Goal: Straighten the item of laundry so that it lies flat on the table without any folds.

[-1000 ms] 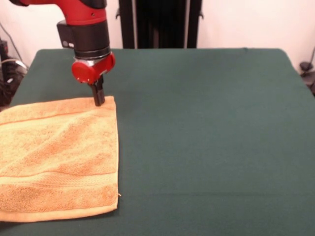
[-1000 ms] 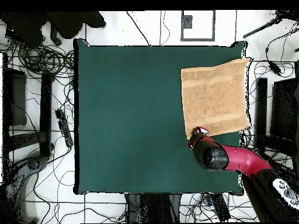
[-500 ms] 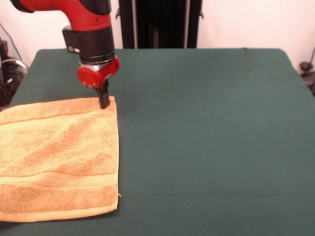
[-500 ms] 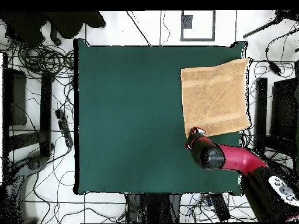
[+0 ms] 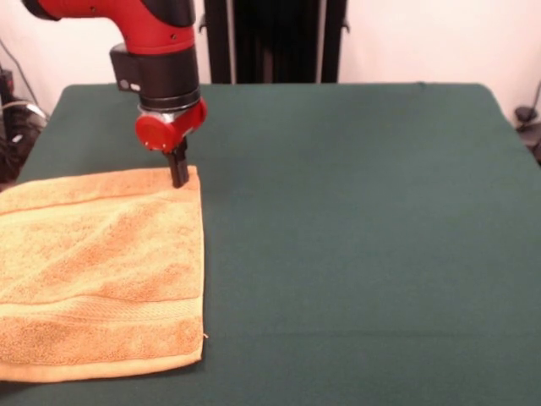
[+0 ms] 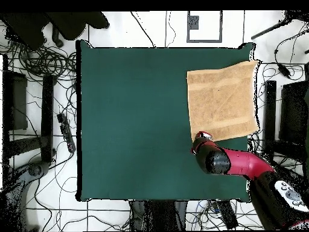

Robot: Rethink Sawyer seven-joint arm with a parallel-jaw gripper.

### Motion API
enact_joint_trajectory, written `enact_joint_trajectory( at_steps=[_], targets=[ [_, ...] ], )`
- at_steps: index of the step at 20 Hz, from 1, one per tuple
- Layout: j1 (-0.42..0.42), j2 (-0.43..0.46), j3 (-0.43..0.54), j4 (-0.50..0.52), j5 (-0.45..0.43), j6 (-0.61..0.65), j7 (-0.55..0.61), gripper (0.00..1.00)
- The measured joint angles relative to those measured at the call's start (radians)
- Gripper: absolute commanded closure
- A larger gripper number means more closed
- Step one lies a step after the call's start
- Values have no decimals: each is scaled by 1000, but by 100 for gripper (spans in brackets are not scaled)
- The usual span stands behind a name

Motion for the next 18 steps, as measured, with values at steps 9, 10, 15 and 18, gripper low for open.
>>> enact_joint_trajectory(
  at_steps=[9,10,15,18],
  targets=[
    [134,-4,-115,-38,19,-6,0,100],
    [156,-1,-137,-45,37,-6,0,100],
    [179,6,-168,-50,102,-7,0,100],
    [186,9,-180,-50,142,-3,0,100]
  ],
)
